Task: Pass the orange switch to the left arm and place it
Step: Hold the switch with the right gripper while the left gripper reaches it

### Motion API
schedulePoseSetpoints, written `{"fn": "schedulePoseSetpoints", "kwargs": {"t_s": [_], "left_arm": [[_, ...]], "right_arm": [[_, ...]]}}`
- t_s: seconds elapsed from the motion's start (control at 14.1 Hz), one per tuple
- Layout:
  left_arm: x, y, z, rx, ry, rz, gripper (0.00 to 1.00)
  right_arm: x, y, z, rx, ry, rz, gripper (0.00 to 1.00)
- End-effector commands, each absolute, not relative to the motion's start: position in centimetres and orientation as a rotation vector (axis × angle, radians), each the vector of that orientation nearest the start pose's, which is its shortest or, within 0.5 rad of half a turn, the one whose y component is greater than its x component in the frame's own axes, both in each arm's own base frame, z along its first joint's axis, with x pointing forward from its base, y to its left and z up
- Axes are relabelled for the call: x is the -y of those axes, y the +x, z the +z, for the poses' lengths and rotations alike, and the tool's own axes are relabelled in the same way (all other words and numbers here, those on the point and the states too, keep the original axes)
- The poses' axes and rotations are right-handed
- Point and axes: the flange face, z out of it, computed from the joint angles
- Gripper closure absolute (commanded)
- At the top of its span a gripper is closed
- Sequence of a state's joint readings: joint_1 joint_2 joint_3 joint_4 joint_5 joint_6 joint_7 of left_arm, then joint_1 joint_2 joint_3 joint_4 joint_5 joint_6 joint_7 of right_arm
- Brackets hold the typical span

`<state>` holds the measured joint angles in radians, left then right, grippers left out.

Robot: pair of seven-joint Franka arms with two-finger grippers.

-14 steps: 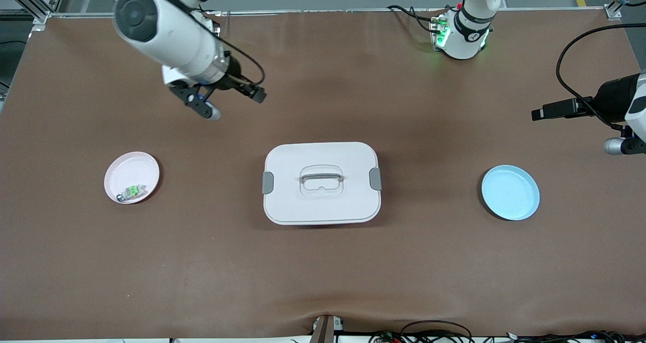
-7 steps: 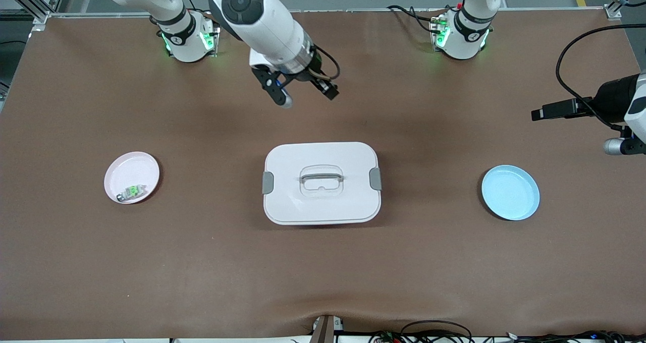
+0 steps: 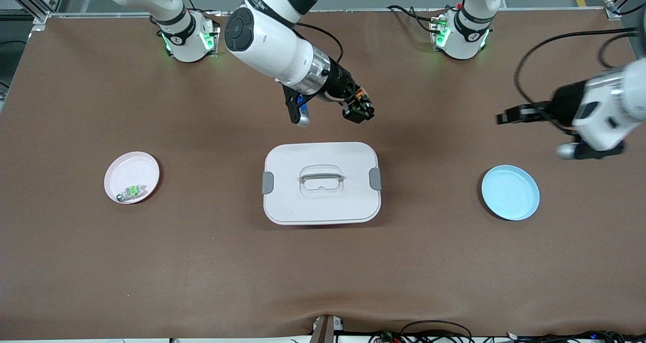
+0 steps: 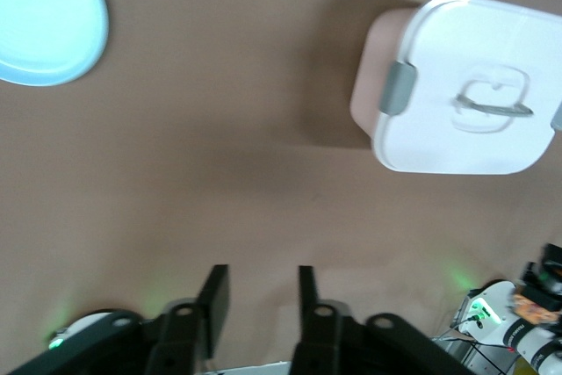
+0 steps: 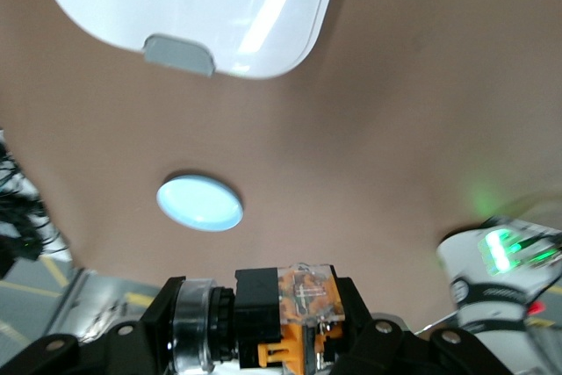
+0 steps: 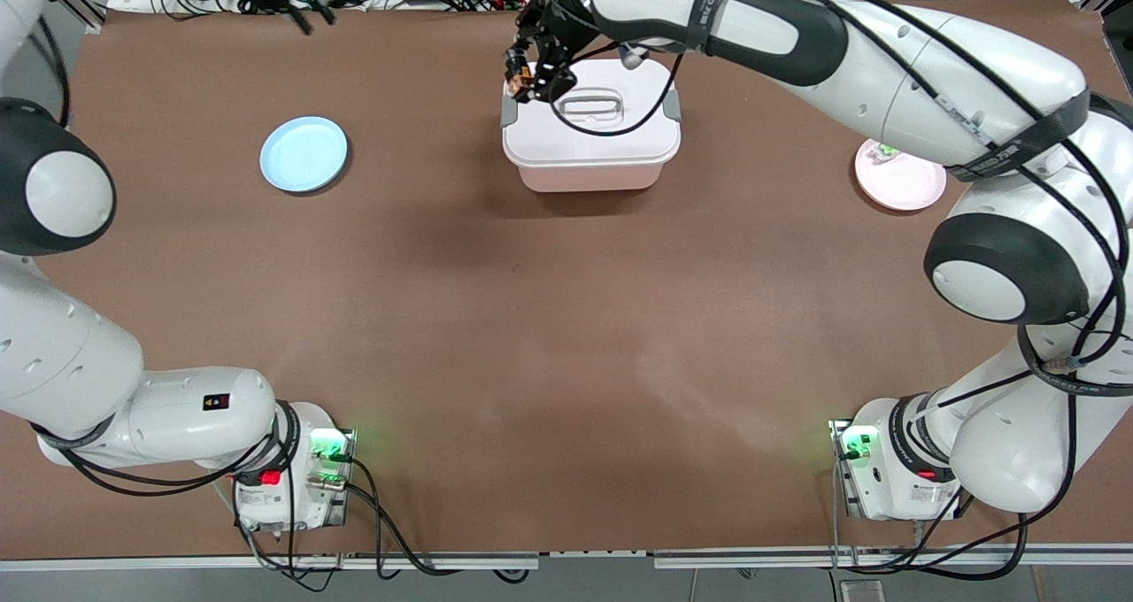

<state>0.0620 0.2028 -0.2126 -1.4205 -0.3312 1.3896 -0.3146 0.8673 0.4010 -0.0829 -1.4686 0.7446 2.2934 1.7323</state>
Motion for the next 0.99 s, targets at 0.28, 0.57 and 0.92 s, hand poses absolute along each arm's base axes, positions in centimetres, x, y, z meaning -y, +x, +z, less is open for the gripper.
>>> {"fn": "schedulePoseSetpoints", "kwargs": {"t_s": [0.28, 0.57, 0.92], "left_arm": [[12.9, 57.8, 57.7, 0.217, -3.418, 0.543, 0.49], [16.5, 56.5, 58.3, 0.095, -3.454, 0.594, 0.3], [20.6, 55.2, 58.9, -0.138, -3.487, 0.565, 0.26]], "right_arm": [[-54.2, 49.8, 49.9, -1.599, -1.676, 0.693, 0.73], [-54.4, 50.0, 49.1, -1.622, -1.621, 0.711, 0.73], [-54.8, 49.8, 48.5, -1.63, -1.621, 0.725, 0.73]]}}
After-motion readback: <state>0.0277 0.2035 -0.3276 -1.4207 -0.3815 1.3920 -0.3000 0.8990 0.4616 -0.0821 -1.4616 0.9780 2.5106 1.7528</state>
